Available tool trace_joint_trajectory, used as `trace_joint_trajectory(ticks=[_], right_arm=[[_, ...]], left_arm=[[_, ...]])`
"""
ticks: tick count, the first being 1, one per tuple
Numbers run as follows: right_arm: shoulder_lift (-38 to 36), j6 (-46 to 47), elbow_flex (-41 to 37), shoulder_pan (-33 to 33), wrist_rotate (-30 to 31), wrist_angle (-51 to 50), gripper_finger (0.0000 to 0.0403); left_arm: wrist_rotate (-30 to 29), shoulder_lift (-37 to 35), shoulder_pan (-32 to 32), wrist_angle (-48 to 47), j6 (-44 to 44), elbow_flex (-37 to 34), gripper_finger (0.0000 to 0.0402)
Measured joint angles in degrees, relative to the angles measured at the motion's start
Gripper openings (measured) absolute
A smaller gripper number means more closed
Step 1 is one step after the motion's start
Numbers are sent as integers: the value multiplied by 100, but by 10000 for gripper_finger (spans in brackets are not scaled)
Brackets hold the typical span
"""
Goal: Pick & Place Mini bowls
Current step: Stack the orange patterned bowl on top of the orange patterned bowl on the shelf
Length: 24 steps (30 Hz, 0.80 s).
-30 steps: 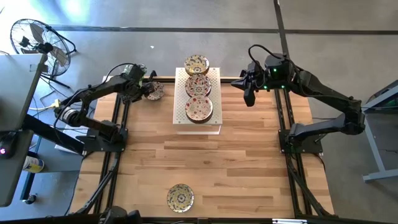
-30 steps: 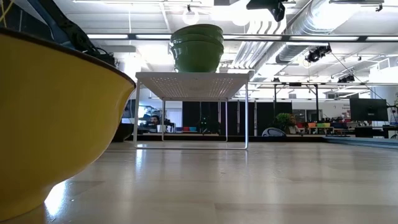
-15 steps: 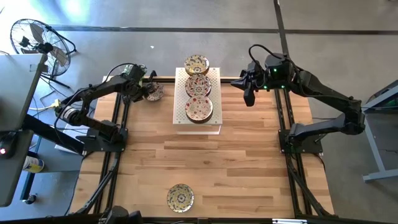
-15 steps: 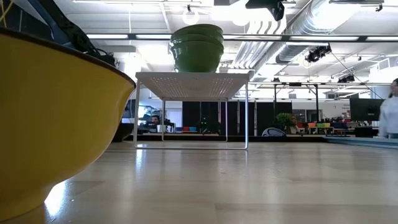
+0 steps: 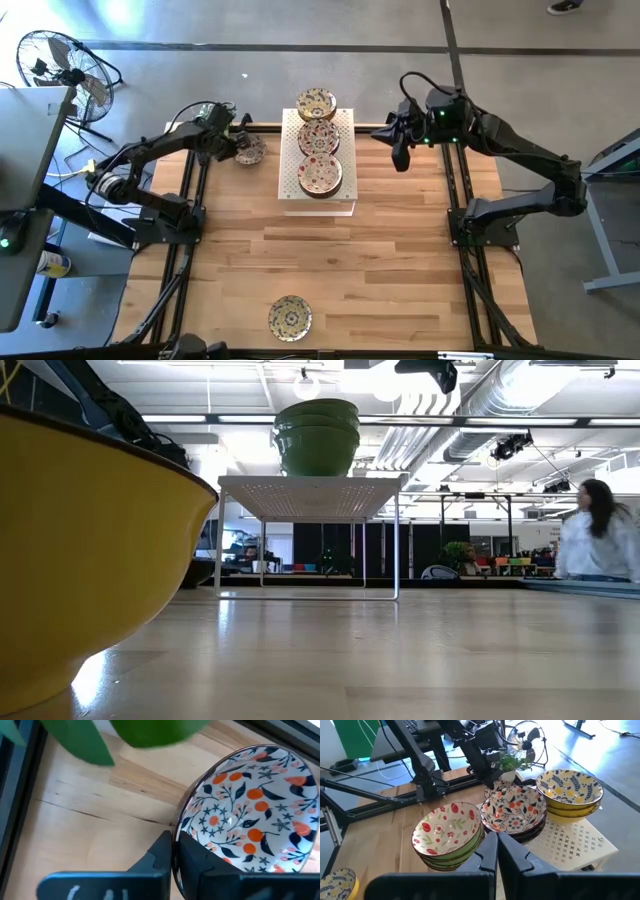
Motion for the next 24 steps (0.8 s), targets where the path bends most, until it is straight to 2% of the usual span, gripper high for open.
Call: trace_joint_trajectory(ticks=[8, 15, 24], right_arm=[[2, 4, 0, 173, 9, 0, 2], [2, 4, 0, 292, 54, 0, 2], [2, 3, 0, 341, 258, 2, 2]], left_arm=[[163, -328, -4, -645, 506, 251, 10], [1212, -385, -83, -1254, 1011, 253, 9], [721, -337, -635, -1239, 892, 124, 20]])
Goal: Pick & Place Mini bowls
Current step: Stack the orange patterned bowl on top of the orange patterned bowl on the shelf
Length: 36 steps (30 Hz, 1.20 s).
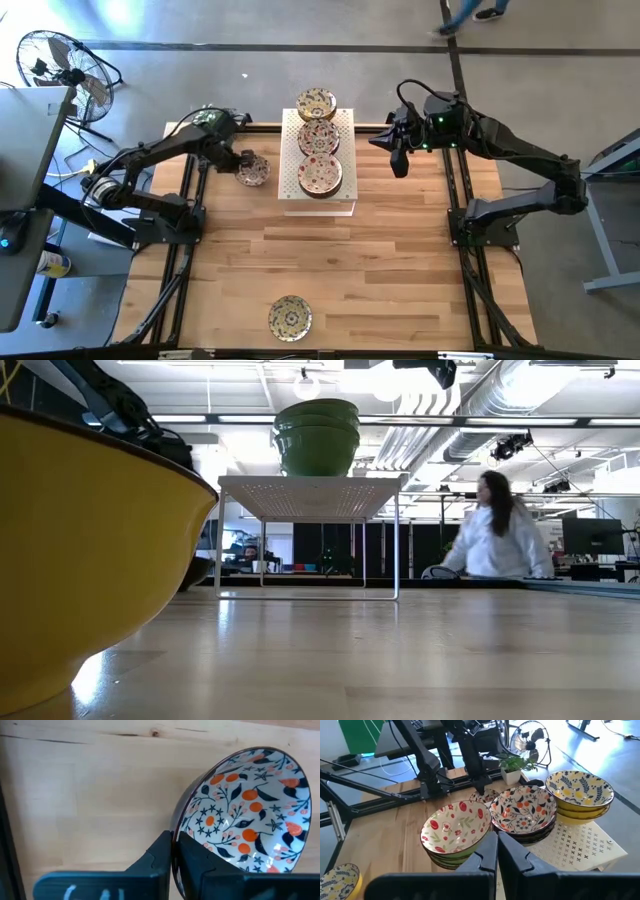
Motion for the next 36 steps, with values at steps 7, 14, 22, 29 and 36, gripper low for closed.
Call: trace_joint_trajectory(ticks=[7, 14, 22, 29, 36], right_arm=[[0, -15, 0, 0, 0, 1, 2], [0, -17, 0, 0, -2, 1, 2], [0, -19, 0, 0, -2, 0, 2], [0, 68, 0, 2, -4, 0, 2], [0, 130, 0, 2, -7, 0, 2]], left_arm=[[46, 0, -89, -9, 40, -2, 75], [36, 0, -84, -8, 40, -2, 115], [-36, 177, -82, 194, 43, -3, 140], [0, 605, -84, 478, 209, -4, 137], [2, 580, -82, 329, 422, -6, 68]])
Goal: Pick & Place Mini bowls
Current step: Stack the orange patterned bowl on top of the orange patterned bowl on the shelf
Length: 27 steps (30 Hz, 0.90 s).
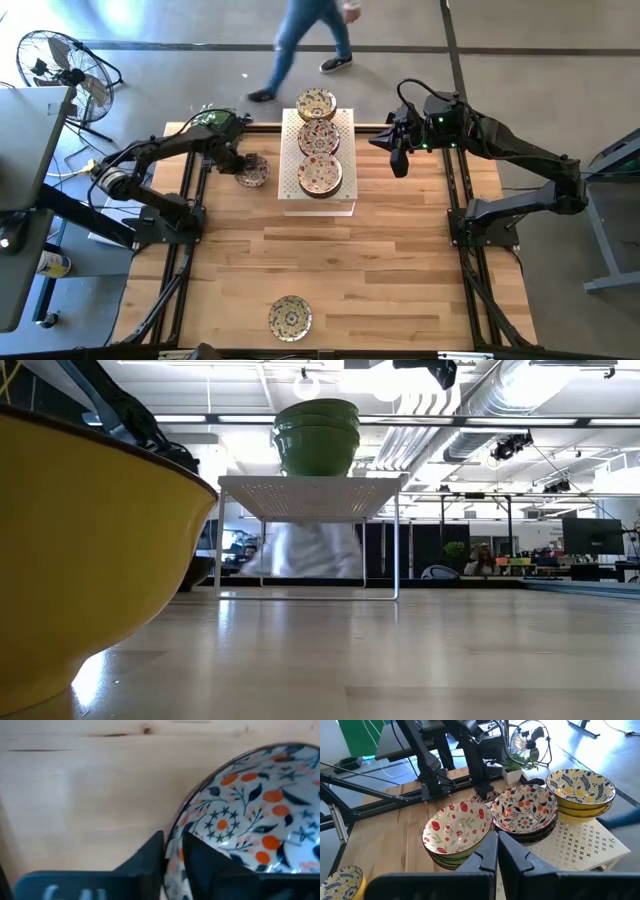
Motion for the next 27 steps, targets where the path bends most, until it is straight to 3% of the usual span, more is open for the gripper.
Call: trace_joint_trajectory(ticks=[4, 12, 19, 27], right_arm=[[0, -30, 0, 0, 0, 0, 1], [0, -179, 0, 0, 0, -1, 1], [0, -354, 0, 0, 0, -2, 1], [0, -489, 0, 0, -7, -2, 1]], left_arm=[[39, -205, 5, -338, 228, 72, 14], [86, -932, 4, -1801, 663, 809, 9], [109, -1435, 4, -3346, 1030, 2074, 10], [504, -1447, 3, -4051, 1097, 3923, 9]])
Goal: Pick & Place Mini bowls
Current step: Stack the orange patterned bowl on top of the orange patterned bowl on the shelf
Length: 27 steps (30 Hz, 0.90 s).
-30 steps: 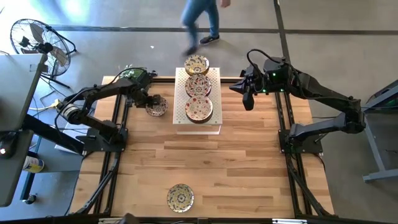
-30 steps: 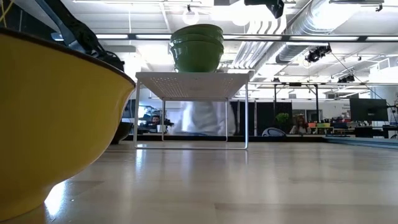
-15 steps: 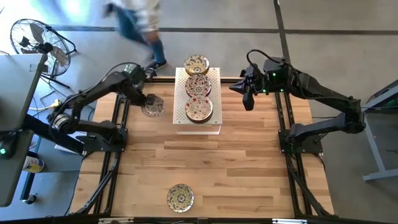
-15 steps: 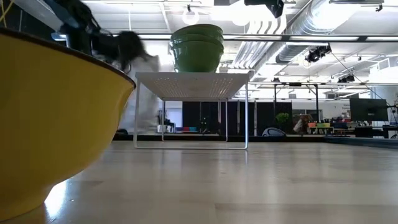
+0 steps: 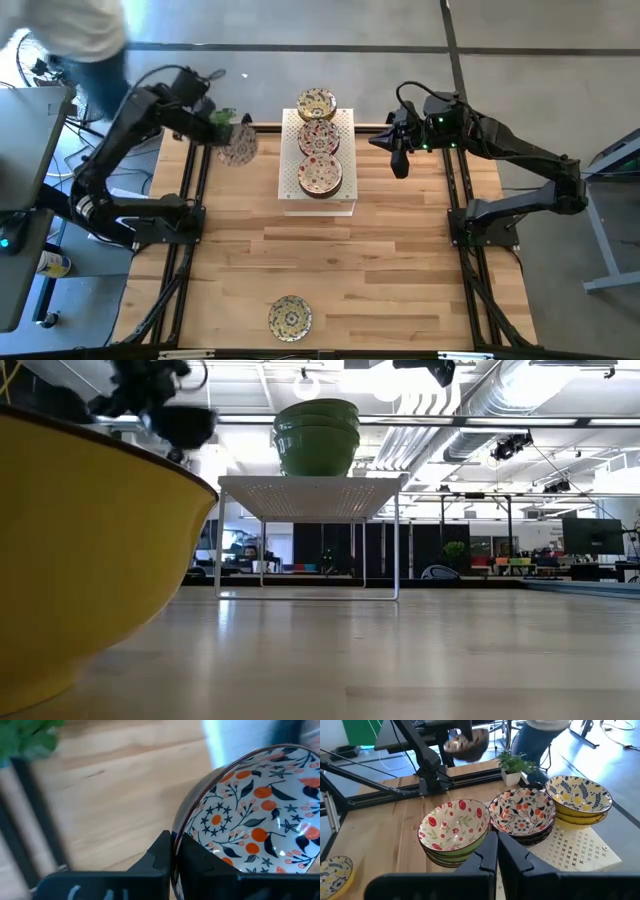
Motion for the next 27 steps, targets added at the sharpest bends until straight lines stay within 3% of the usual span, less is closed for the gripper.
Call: trace_joint_trajectory(ticks=[7, 11, 20, 27], right_arm=[[0, -7, 0, 0, -12, 21, 1], [0, -54, 0, 0, -12, 54, 2], [0, -112, 0, 0, -11, 108, 1], [0, -112, 0, 0, -10, 114, 1]], left_arm=[[664, 494, -34, 133, -711, 1173, 8], [711, 859, -464, 754, -1139, 1540, 8], [407, 1687, -1736, 2273, -2058, 1578, 8], [59, 2242, -2117, 2789, -2320, 1578, 8]])
